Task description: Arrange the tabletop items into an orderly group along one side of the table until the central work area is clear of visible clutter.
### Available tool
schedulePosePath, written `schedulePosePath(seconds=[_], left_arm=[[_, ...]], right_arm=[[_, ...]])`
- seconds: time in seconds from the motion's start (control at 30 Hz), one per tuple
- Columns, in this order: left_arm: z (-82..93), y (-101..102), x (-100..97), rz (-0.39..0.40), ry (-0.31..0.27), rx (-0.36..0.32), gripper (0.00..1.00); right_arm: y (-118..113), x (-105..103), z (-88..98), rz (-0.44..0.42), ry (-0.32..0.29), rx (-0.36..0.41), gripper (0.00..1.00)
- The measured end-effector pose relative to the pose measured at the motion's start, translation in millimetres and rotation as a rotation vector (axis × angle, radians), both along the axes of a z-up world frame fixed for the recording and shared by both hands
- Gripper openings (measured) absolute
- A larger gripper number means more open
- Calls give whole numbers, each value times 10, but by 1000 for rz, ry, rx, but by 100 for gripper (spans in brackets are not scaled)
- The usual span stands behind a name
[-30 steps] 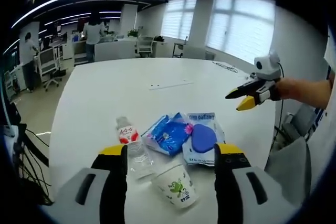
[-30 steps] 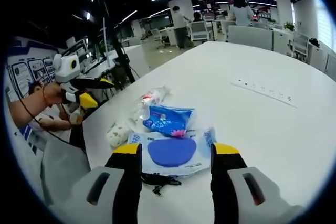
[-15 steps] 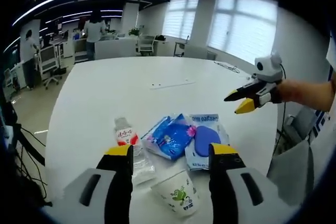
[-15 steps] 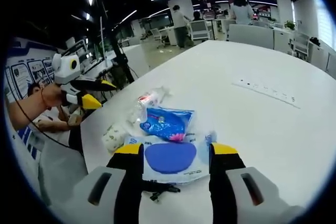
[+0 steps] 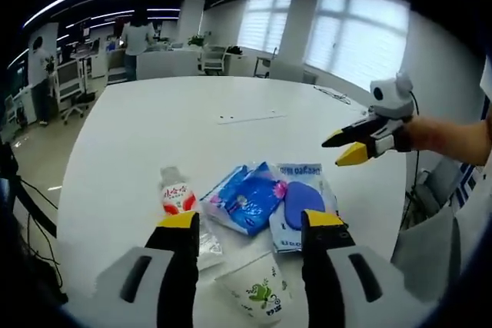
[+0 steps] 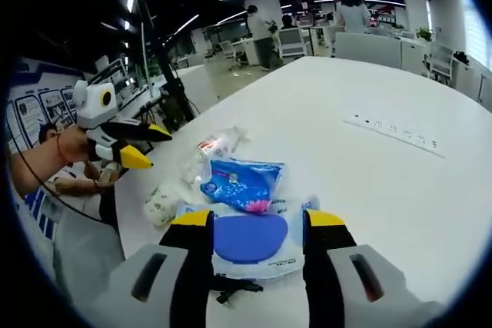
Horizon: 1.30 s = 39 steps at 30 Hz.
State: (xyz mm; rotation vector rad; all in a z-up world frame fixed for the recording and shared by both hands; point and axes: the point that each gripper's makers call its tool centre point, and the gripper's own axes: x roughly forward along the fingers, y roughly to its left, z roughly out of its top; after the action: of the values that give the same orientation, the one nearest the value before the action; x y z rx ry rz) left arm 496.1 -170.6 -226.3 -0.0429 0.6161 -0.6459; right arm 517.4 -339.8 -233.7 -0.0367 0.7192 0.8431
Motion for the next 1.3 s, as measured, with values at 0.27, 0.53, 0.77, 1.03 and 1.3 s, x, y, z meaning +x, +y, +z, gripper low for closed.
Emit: schedulePosePath(seconds=[0.27, 0.53, 0.77, 1.03, 1.3], left_arm=[[-60, -54, 44, 2, 14, -7, 49], [-145, -86, 98, 11, 31, 12, 44], [-190, -118, 148, 34, 47, 7, 40], [-256, -157, 209, 42, 67, 3, 37], [-336, -138, 242, 68, 95, 12, 33]], right_arm=[[41, 42, -57, 4, 6, -1, 43], [52, 98, -114, 2, 11, -3, 41], [106, 122, -165, 15, 13, -8, 40], [141, 174, -207, 15, 13, -9, 38], [184, 207, -246, 14, 18, -8, 36]])
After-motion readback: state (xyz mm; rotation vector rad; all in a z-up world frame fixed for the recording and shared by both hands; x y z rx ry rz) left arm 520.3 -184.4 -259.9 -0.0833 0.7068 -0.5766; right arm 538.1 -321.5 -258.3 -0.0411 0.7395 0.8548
